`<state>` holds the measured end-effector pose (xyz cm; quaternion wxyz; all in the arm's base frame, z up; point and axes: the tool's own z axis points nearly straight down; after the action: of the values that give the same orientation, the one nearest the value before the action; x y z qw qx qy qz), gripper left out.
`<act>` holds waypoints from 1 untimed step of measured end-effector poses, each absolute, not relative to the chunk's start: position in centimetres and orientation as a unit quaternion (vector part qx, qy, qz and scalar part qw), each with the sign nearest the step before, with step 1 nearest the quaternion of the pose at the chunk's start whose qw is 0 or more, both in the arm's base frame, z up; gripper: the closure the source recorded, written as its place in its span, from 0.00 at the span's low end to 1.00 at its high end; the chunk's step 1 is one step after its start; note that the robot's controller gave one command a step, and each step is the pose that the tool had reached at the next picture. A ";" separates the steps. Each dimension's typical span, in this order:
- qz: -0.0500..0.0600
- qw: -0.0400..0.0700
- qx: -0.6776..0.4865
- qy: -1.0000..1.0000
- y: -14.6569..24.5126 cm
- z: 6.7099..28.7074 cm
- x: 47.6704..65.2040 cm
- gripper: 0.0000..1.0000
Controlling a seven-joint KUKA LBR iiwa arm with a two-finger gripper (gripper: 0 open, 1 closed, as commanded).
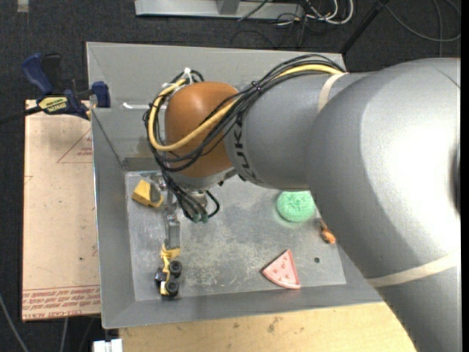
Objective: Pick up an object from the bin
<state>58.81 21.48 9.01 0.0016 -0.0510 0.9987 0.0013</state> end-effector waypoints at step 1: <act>0.001 0.001 0.026 1.000 21.5 9.9 58.5 0.00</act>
Offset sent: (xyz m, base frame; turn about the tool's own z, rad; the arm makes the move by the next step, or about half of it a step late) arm -0.1042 -0.0361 0.0015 -0.1855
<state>58.50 21.48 9.92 0.0008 0.0258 0.9997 0.0011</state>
